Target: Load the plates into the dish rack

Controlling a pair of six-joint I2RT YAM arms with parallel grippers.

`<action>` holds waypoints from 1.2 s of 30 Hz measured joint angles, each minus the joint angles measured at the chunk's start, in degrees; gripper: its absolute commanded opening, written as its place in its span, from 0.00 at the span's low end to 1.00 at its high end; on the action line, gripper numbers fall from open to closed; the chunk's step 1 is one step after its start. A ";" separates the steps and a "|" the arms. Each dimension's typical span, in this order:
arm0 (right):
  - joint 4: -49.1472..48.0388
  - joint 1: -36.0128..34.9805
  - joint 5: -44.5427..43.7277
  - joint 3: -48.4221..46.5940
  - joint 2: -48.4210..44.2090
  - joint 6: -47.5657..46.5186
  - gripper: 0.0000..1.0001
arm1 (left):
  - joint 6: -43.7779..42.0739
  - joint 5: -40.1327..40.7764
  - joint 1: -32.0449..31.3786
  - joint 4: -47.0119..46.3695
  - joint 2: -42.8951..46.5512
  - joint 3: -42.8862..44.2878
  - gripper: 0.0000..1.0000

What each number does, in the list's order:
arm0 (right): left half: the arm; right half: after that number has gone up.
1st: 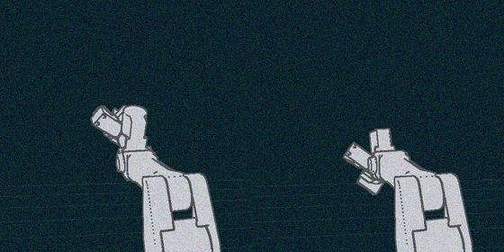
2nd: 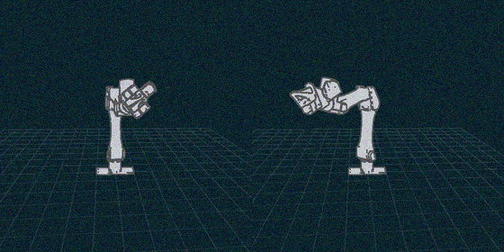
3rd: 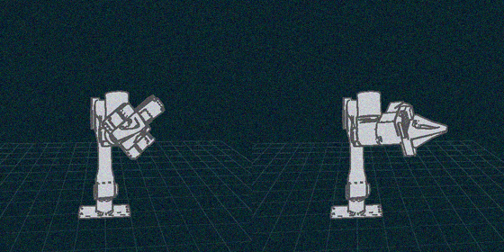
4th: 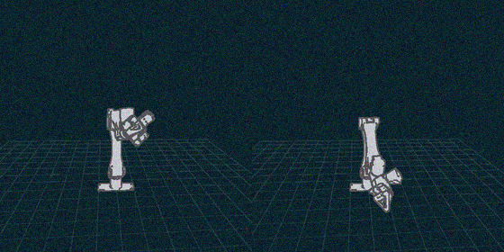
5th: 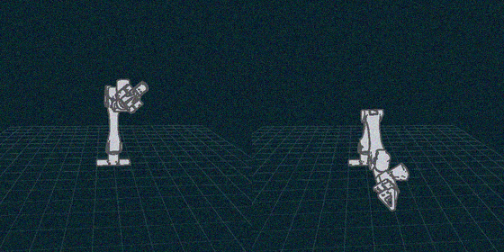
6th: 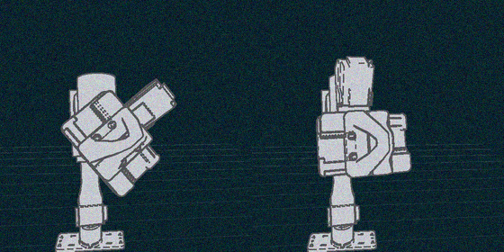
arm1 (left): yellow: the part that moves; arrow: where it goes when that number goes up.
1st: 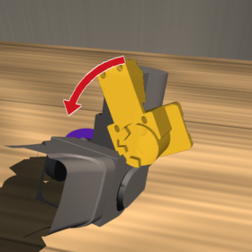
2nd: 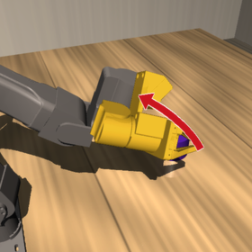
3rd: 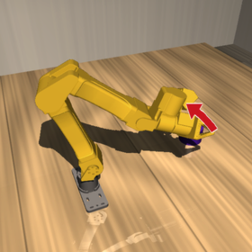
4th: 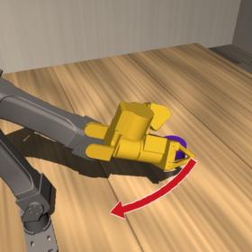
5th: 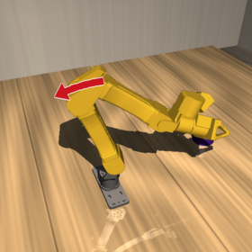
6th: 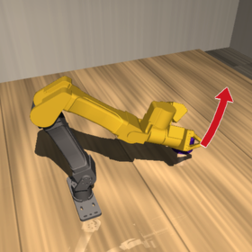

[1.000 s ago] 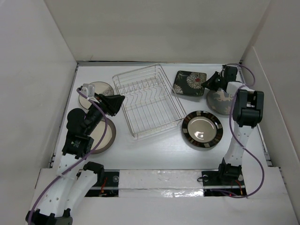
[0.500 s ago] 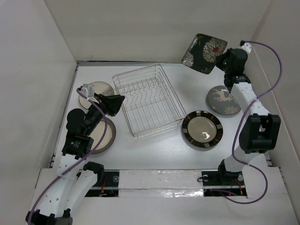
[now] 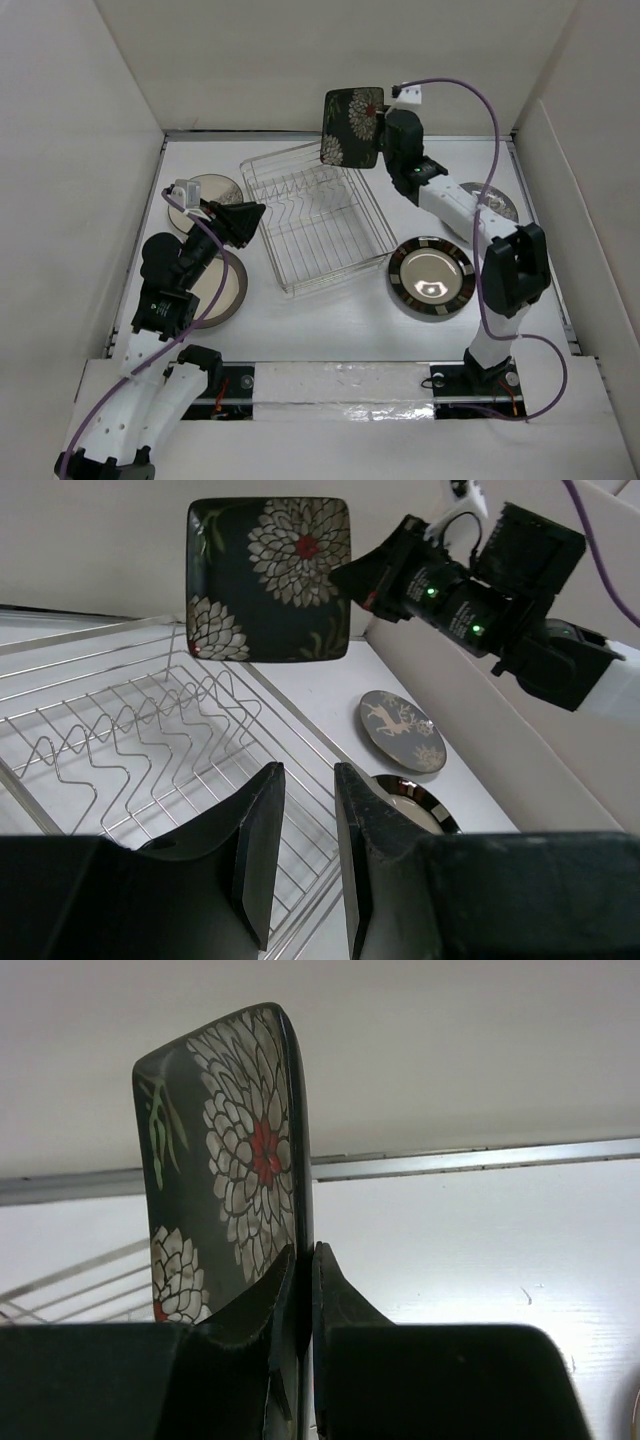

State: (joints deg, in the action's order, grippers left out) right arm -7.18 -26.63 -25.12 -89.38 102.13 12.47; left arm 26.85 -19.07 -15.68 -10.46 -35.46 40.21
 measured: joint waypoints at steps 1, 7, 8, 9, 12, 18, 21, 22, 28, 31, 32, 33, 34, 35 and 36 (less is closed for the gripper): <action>0.07 -0.61 -0.87 -0.72 1.18 -0.94 0.00 | 0.00 0.02 0.00 0.02 0.04 0.00 0.24; 0.09 -2.67 -7.72 -2.73 5.07 -7.21 0.00 | 0.02 -0.02 0.00 0.02 0.02 0.00 0.24; -0.35 -2.99 -9.14 -2.73 5.16 -8.66 0.00 | 0.02 -0.02 0.00 -0.02 0.04 0.00 0.24; -1.07 -3.43 -10.95 -2.73 5.25 -10.36 0.00 | 0.02 0.00 0.00 -0.02 0.04 0.00 0.24; -5.03 -4.74 -16.09 -2.73 5.60 -15.39 0.00 | 0.13 -0.20 0.00 -0.02 -0.04 0.00 0.24; -12.44 -7.23 -20.31 -2.71 7.61 -20.06 0.00 | 0.28 -0.44 0.00 -0.04 -0.04 0.00 0.24; -14.05 -7.78 -20.81 -2.51 9.11 -20.44 0.00 | 0.44 -0.50 0.00 -0.04 -0.04 0.00 0.24; -14.08 -7.96 -20.85 -2.47 9.66 -20.48 0.00 | 0.44 -0.48 0.00 -0.04 -0.02 0.00 0.24; -15.12 -8.35 -21.20 -2.47 12.83 -21.11 0.00 | 0.61 -0.52 0.00 -0.07 -0.02 0.00 0.24; -16.94 -8.55 -21.66 -2.47 13.70 -21.79 0.00 | 0.61 -0.52 0.00 -0.15 -0.09 0.00 0.24; -17.25 -8.66 -21.86 -2.47 13.79 -21.94 0.00 | 0.63 -0.57 0.00 -0.22 -0.09 0.00 0.24; -17.44 -8.74 -22.08 -2.47 13.86 -22.01 0.00 | 0.63 -0.63 0.00 -0.22 -0.09 0.00 0.24; -17.64 -8.76 -22.29 -2.47 13.90 -22.12 0.00 | 0.63 -0.66 0.00 -0.22 -0.09 0.00 0.24; -18.12 -8.79 -22.53 -2.40 14.03 -22.43 0.00 | 0.63 -0.66 0.00 -0.28 -0.07 0.00 0.24; -19.37 -9.03 -22.95 -2.19 14.34 -22.84 0.00 | 0.63 -0.66 0.00 -0.37 -0.07 0.00 0.24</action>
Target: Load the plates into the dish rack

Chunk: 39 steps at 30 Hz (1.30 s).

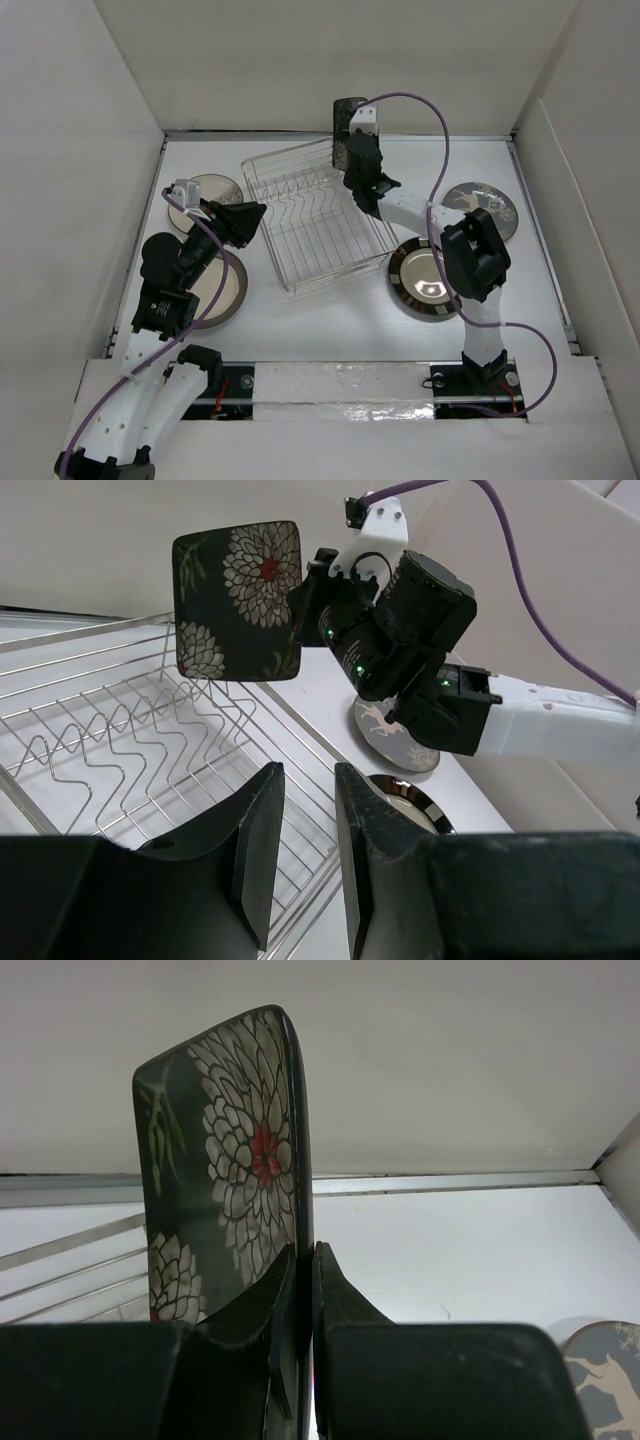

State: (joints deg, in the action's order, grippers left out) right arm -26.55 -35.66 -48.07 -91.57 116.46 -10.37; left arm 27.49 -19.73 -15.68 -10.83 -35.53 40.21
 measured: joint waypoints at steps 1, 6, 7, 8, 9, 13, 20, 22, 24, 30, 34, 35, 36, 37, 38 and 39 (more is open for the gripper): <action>-0.87 -0.02 -0.26 0.22 0.20 -0.22 0.00 | 0.00 -0.02 0.00 -0.04 -0.02 0.00 0.24; -6.51 -1.03 -1.81 3.96 0.39 -0.39 0.00 | 0.04 -0.46 0.00 -0.09 0.00 0.00 0.24; -7.80 -1.44 -2.32 4.94 0.39 -0.46 0.00 | 0.07 -0.48 0.00 -0.09 0.00 0.00 0.24; -8.92 -1.90 -2.86 5.99 0.39 -0.61 0.00 | 0.11 -0.61 0.00 -0.09 -0.02 0.00 0.24; -10.54 -2.38 -3.26 7.21 0.39 -0.90 0.00 | 0.24 -0.72 0.00 -0.11 -0.02 -0.02 0.24; -16.39 -4.57 -5.64 10.84 0.66 -3.08 0.00 | 0.48 -1.01 0.00 -0.31 0.02 -0.02 0.24; -27.47 -8.31 -12.74 14.62 2.75 -6.49 0.27 | 0.52 -1.05 0.00 -0.48 0.04 -0.07 0.24; -29.77 -9.62 -15.28 16.00 2.95 -7.08 0.42 | 0.61 -1.09 0.00 -0.52 0.02 -0.11 0.24; -31.89 -10.99 -17.38 17.55 2.99 -7.72 0.47 | 0.72 -1.11 0.00 -0.52 0.02 -0.13 0.24; -34.32 -12.98 -21.00 21.77 2.91 -7.56 0.45 | 1.07 -1.29 0.00 -0.85 -0.24 -0.15 0.24; -30.73 -12.92 -20.70 23.91 0.55 -3.91 0.45 | 1.14 -1.31 0.00 -0.98 -0.31 -0.35 0.24; -28.72 -12.83 -20.39 24.09 -0.66 -2.51 0.45 | 1.16 -1.31 0.00 -0.98 -0.33 -0.35 0.24; -26.49 -12.74 -19.69 24.13 -1.92 -0.74 0.46 | 1.20 -1.31 0.00 -0.98 -0.33 -0.35 0.24; -23.74 -12.68 -18.56 24.13 -3.72 1.53 0.47 | 1.25 -1.31 0.00 -0.98 -0.31 -0.35 0.24; -20.87 -12.55 -17.44 24.11 -5.73 3.85 0.47 | 1.25 -1.29 0.00 -0.98 -0.28 -0.35 0.24; -17.40 -12.22 -15.65 24.11 -8.02 6.47 0.50 | 1.25 -1.29 0.00 -0.98 -0.28 -0.35 0.24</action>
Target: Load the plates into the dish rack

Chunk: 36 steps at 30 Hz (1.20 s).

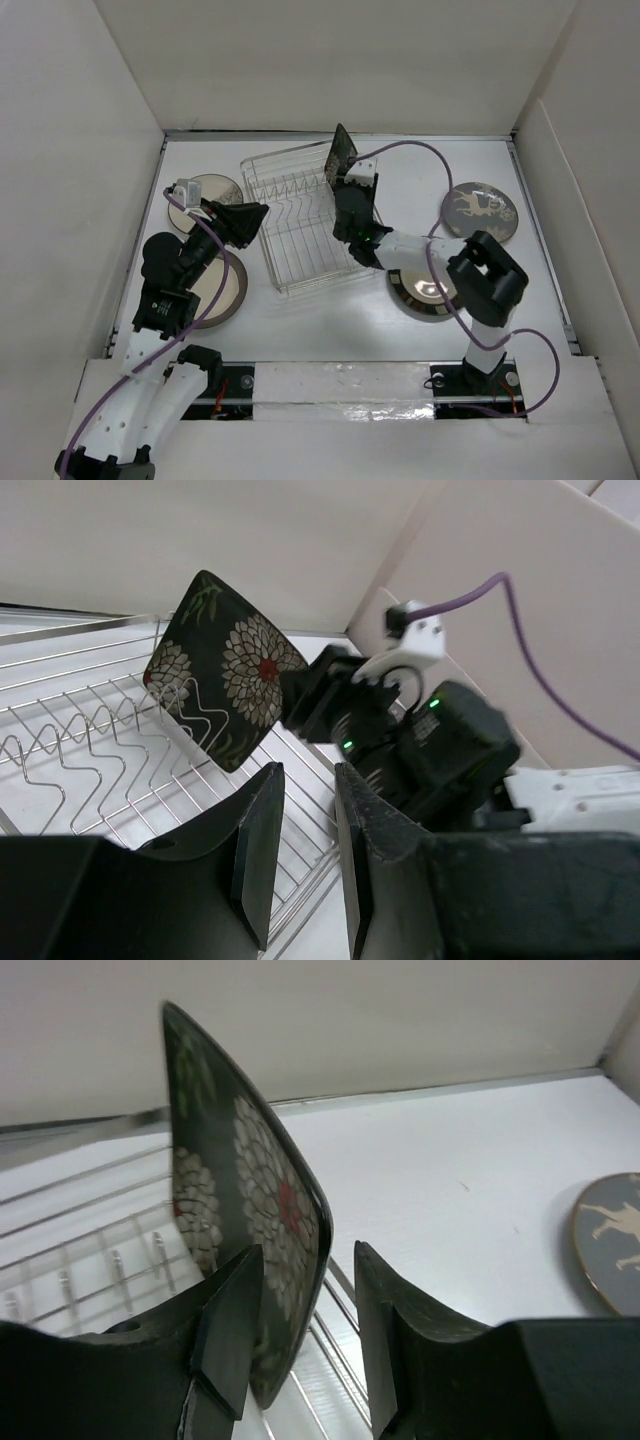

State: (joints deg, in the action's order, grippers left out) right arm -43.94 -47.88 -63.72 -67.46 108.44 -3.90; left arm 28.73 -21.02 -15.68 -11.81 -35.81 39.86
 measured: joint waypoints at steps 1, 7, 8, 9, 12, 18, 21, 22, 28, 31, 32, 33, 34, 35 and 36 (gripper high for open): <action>3.06 0.28 1.86 0.00 -2.40 2.47 0.51 | 0.02 0.00 0.00 0.00 -0.02 0.00 0.24; 17.11 6.32 16.00 2.54 -17.35 16.61 0.38 | 0.02 0.02 0.00 0.00 0.07 0.00 0.23; 19.04 8.44 19.10 4.83 -20.85 18.99 0.17 | 0.04 0.02 0.00 0.02 0.04 0.00 0.21; 19.41 10.71 21.66 7.45 -23.89 21.31 0.00 | 0.02 0.02 0.00 0.04 0.02 0.00 0.19; 21.75 18.95 27.10 16.72 -32.79 28.04 0.00 | 0.17 0.07 0.00 0.04 0.11 0.00 0.01; 25.88 47.12 36.63 36.87 -50.05 42.42 0.26 | 0.09 0.46 0.00 0.11 0.09 0.00 0.00; 27.08 57.94 42.29 42.49 -53.13 47.30 0.67 | 0.09 0.57 0.00 0.11 0.02 0.00 0.06; 27.50 60.94 44.33 43.58 -53.09 48.30 0.72 | 0.09 0.63 0.00 0.13 0.00 0.00 0.12; 22.43 74.55 58.12 46.84 -41.75 54.27 0.71 | 0.31 0.61 0.00 0.17 -0.02 0.00 0.22; 18.84 76.04 63.80 46.84 -31.87 56.68 0.69 | 0.28 0.61 0.00 0.20 -0.07 0.00 0.22; 17.11 76.02 65.29 46.84 -29.24 57.64 0.68 | 0.28 0.61 0.00 0.17 -0.04 0.00 0.22; 15.04 76.02 66.51 46.56 -27.47 58.21 0.67 | 0.31 0.61 0.00 0.17 -0.04 0.00 0.22; 13.09 75.95 67.95 46.10 -25.68 58.88 0.66 | 0.31 0.61 0.00 0.15 -0.07 0.00 0.22; 11.32 75.91 69.11 45.59 -23.96 59.39 0.64 | 0.31 0.61 0.00 0.17 -0.20 0.00 0.22; 9.57 75.82 70.29 45.00 -22.16 59.93 0.62 | 0.31 0.61 0.00 0.15 -0.42 0.00 0.22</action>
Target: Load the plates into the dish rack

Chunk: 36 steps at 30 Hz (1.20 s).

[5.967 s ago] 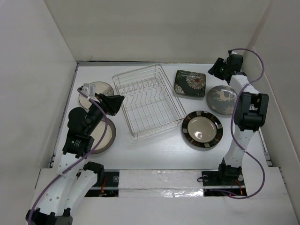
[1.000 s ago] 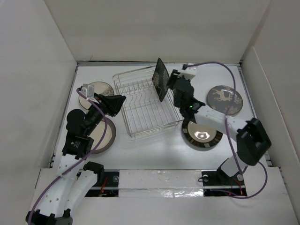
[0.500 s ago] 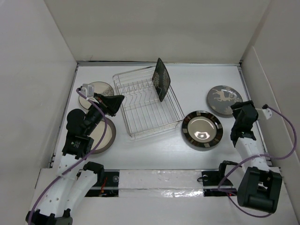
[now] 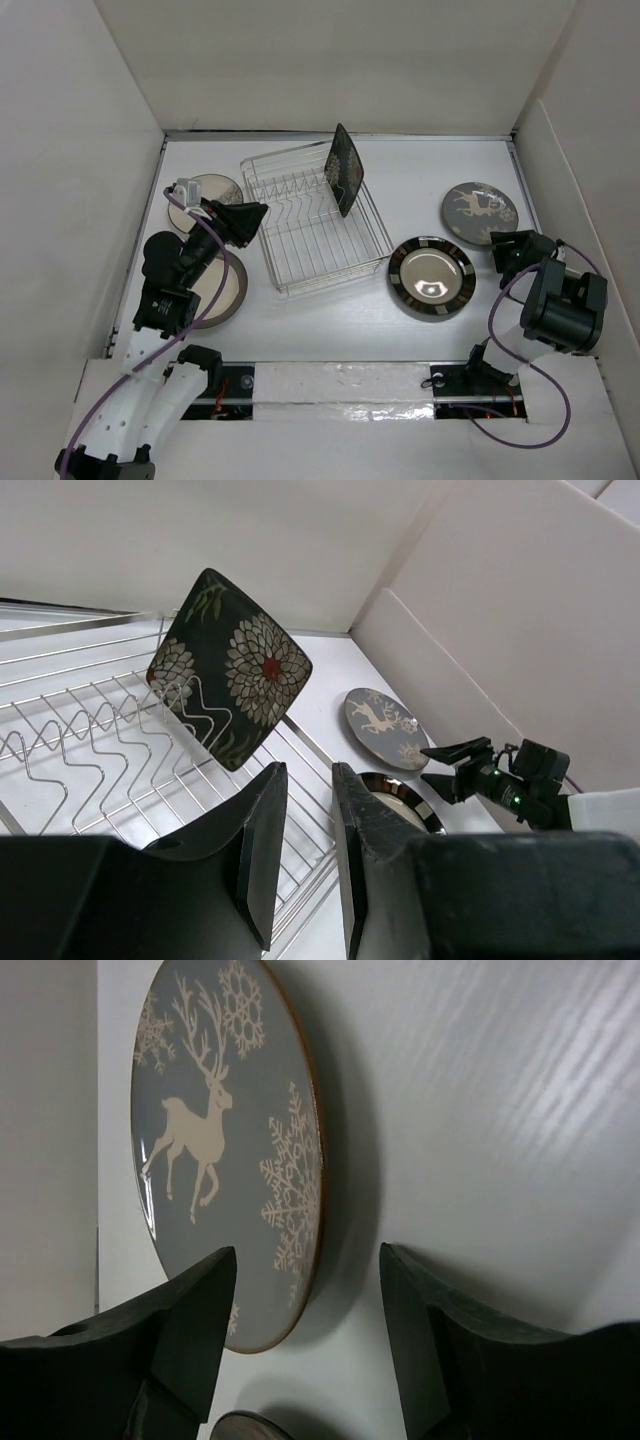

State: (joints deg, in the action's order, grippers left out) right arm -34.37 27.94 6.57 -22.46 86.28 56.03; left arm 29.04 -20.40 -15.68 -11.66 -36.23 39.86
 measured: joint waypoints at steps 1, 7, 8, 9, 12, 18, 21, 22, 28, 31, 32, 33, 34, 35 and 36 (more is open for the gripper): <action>-1.53 -0.26 0.90 -0.52 1.64 0.66 0.60 | 0.00 0.00 0.00 0.02 -0.04 0.00 0.23; -6.78 -1.79 4.22 -2.21 7.26 4.44 0.47 | -0.04 0.55 0.00 0.44 -0.42 0.00 0.23; -7.23 -1.79 4.66 -2.58 8.11 5.07 0.46 | -0.07 0.76 0.00 0.55 -0.48 0.00 0.23; -7.48 -1.79 4.90 -2.91 8.76 5.70 0.46 | -0.11 0.96 0.00 0.79 -0.52 0.00 0.23; -7.56 -1.77 5.64 -4.15 10.40 7.02 0.37 | -0.68 1.88 0.00 1.51 -0.44 0.00 0.23; -7.19 -1.75 6.67 -5.38 12.22 9.77 0.00 | -1.33 2.97 0.00 2.32 -0.35 0.00 0.24; -8.96 -2.32 7.17 -5.79 12.22 10.03 0.00 | -1.55 3.23 0.00 2.34 -0.28 0.00 0.24; -9.42 -2.71 6.67 -5.55 12.09 10.03 0.00 | -1.57 3.26 0.00 2.34 -0.28 0.00 0.24; -0.44 -11.04 -1.79 -5.18 0.02 5.14 0.00 | -1.57 3.26 0.00 2.32 -0.61 0.00 0.24; 8.48 -19.32 -9.38 -9.18 -11.17 -1.53 0.00 | -1.57 3.28 0.00 2.43 -1.09 0.00 0.24; 10.56 -22.45 -11.80 -11.47 -14.14 -4.22 0.00 | -1.57 3.30 0.00 2.51 -1.16 0.00 0.24; 12.20 -25.68 -14.69 -14.08 -16.65 -7.08 0.00 | -1.57 3.32 0.00 2.54 -1.20 0.00 0.24; 12.98 -28.52 -17.25 -16.90 -18.40 -9.79 0.00 | -1.60 3.30 0.00 2.54 -1.22 0.00 0.24; 13.49 -32.13 -19.93 -20.17 -19.85 -12.98 0.00 | -1.60 3.28 0.00 2.54 -1.22 0.00 0.24; 13.25 -35.52 -22.49 -23.08 -20.90 -16.24 0.00 | -1.57 3.26 0.00 2.54 -1.29 0.00 0.25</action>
State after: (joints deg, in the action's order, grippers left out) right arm -21.12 -7.57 -15.92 -45.54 65.39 39.79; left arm 27.46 -17.15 -15.68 -9.13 -37.52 39.86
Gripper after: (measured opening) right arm 0.050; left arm 0.241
